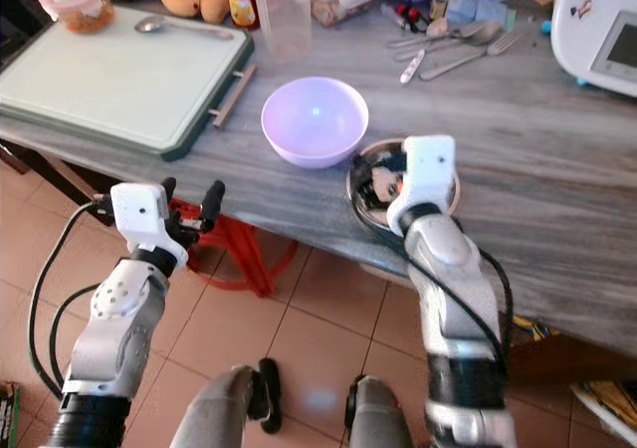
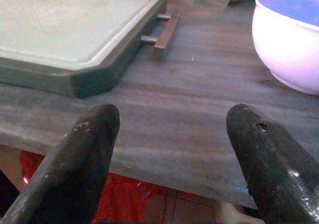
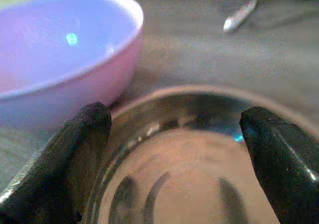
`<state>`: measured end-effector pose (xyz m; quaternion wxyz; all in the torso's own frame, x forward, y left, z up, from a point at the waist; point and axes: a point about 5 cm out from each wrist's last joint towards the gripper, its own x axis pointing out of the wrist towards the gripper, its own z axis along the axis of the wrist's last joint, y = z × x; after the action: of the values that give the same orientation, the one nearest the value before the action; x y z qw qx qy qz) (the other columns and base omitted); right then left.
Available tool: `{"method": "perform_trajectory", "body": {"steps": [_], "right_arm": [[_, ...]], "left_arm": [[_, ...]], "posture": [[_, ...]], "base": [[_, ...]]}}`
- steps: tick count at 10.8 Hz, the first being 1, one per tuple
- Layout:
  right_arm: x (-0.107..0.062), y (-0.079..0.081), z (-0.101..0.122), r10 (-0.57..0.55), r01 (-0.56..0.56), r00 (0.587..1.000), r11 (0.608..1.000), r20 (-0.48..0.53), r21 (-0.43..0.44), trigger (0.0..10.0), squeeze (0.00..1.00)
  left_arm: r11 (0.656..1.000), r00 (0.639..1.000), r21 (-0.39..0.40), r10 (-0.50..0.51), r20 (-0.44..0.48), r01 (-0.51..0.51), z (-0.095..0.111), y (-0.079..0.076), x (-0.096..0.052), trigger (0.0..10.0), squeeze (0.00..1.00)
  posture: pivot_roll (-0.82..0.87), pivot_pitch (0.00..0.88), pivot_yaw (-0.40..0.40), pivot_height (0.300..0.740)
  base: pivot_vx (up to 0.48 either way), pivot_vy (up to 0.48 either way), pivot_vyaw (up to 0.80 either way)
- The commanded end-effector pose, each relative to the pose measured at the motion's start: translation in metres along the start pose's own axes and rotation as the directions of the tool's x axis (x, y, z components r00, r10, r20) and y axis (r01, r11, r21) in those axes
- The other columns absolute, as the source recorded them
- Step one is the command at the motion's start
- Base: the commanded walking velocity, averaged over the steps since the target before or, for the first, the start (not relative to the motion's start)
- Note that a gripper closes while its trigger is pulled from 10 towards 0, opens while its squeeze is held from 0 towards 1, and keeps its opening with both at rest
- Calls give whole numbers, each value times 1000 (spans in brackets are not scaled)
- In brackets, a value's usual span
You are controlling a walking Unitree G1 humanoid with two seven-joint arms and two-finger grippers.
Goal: Setting the table
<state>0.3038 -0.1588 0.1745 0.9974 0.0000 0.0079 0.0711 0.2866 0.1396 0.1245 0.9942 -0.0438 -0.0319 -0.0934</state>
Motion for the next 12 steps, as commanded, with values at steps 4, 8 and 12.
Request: {"method": "perform_trajectory", "body": {"steps": [4,8,12], "right_arm": [[-5,-12,-10,-78,75,996,995,-48,-69,10000,0],[1,-11,-24,-60,54,988,997,-142,-48,10000,0],[6,3,-33,11,-12,982,1000,-189,-7,10000,0]], "left_arm": [[1000,1000,-8,18,1,-18,-4,3,1,10000,0],[1000,1000,-9,20,1,-20,-5,3,1,10000,0],[1000,1000,-6,20,-6,-20,-6,4,-1,10000,0]], "posture": [[-27,109,46,740],[-20,110,42,740],[-16,128,42,740]], "base": [[0,0,0],[0,0,0],[0,0,0]]}}
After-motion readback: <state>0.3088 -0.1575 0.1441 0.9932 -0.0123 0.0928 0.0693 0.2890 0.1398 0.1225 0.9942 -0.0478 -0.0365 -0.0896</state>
